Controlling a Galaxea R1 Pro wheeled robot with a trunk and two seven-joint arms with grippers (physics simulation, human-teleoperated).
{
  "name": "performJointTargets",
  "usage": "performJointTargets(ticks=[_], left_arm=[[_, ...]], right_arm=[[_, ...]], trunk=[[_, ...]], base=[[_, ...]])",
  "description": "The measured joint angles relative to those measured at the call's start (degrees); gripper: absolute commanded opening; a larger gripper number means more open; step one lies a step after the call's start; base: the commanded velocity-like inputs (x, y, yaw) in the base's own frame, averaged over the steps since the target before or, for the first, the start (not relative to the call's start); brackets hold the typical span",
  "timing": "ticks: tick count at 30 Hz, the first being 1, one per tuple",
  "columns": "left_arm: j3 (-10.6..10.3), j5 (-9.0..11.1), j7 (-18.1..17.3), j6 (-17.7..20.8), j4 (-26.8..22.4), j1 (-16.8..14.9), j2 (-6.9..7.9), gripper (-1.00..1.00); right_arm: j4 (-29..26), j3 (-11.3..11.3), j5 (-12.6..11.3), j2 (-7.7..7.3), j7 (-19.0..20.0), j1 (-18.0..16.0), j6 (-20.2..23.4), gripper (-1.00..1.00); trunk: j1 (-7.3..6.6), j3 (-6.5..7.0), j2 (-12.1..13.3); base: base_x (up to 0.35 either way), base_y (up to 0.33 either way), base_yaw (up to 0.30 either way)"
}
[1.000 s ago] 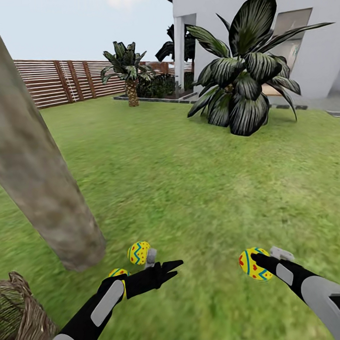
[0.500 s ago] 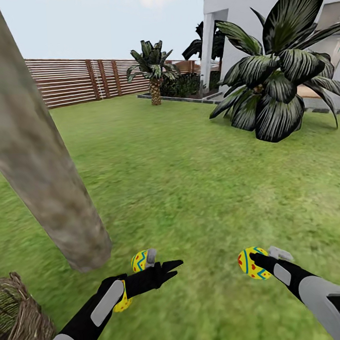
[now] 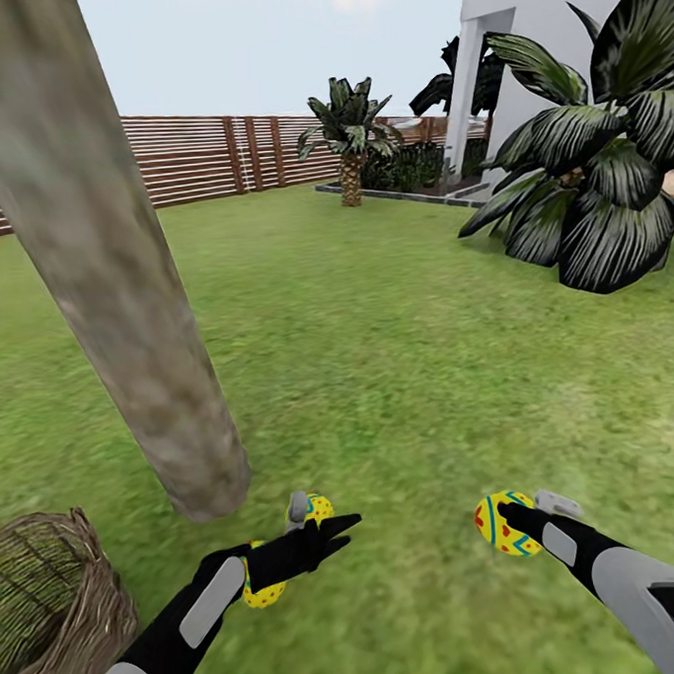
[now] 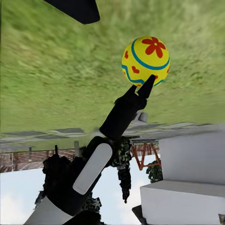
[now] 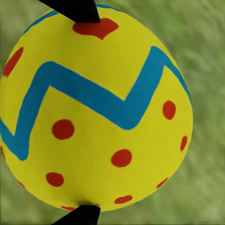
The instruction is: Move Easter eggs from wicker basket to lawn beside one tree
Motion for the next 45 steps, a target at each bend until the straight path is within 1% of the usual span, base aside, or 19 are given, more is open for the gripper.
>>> performJointTargets(ticks=[3, 4, 6, 8, 13, 15, 16, 17, 19, 25, 41, 45], left_arm=[[0.0, 0.0, 0.0, -0.1, 1.3, 0.0, -0.08, 1.00], [0.0, -0.1, 0.0, -0.1, 1.4, 0.0, -0.12, 1.00], [0.1, -0.1, 0.0, -0.1, 1.4, 0.0, -0.14, 1.00], [0.1, -0.1, 0.0, -0.1, 1.4, 0.0, -0.14, 1.00], [0.1, 0.0, 0.0, -0.1, 1.4, 0.0, -0.14, 1.00], [0.1, 0.0, 0.0, -0.1, 1.4, 0.0, -0.14, 1.00], [0.1, 0.0, 0.0, -0.1, 1.4, 0.0, -0.14, 1.00], [0.1, 0.0, 0.0, -0.1, 1.5, 0.0, -0.14, 1.00], [0.1, 0.0, 0.0, -0.1, 1.5, 0.0, -0.14, 1.00], [0.2, 0.1, -0.1, -0.1, 1.5, 0.0, -0.14, 1.00], [0.2, 0.1, -0.1, -0.1, 1.5, 0.0, -0.14, 1.00], [0.2, 0.1, -0.1, -0.1, 1.5, 0.0, -0.14, 1.00]], right_arm=[[0.0, 0.0, 0.0, 0.16, -0.3, 0.0, -0.7, -1.00], [0.0, 0.0, 0.0, 0.66, -0.6, 0.0, -1.3, -1.00], [0.0, 0.0, 0.0, 1.09, -2.8, 0.0, -1.7, -1.00], [0.0, 0.1, -0.1, 1.19, -3.5, 0.0, -1.8, -1.00], [0.0, 0.1, -0.1, 1.27, -3.7, 0.0, -1.8, -1.00], [0.0, 0.1, -0.1, 1.77, -3.7, 0.0, -1.8, -1.00], [0.0, 0.4, 0.1, 1.92, -3.7, 0.0, -1.9, -1.00], [0.0, 1.3, 1.0, 2.01, -3.8, 0.0, -1.9, -1.00], [0.0, 1.8, 1.7, 2.16, -3.8, 0.0, -2.5, -1.00], [0.0, 2.1, 2.0, 3.05, -3.9, 0.0, -3.0, -1.00], [0.0, 2.1, 2.1, 3.17, -3.9, 0.0, -3.0, -1.00], [0.0, 2.1, 2.1, 3.65, -3.9, 0.0, -3.0, -1.00]], trunk=[[0.00, 0.05, 0.0], [0.00, 0.09, 0.0], [0.00, 0.17, 0.0], [0.00, 0.26, 0.0], [0.00, 0.47, 0.0], [0.00, 0.55, 0.0], [0.00, 0.59, 0.0], [0.00, 0.63, 0.0], [0.00, 0.72, 0.0], [0.00, 0.97, 0.0], [0.00, 1.64, 0.0], [0.00, 1.76, 0.0]], base=[[0.000, -0.210, 0.161], [0.000, -0.322, 0.257], [0.000, -0.328, 0.262], [0.000, -0.331, 0.264], [0.000, -0.332, 0.264], [0.000, -0.332, 0.264], [0.000, -0.332, 0.264], [0.000, -0.332, 0.264], [0.000, -0.243, 0.264], [0.000, -0.013, 0.264], [0.000, 0.000, 0.264], [0.017, -0.157, 0.277]])
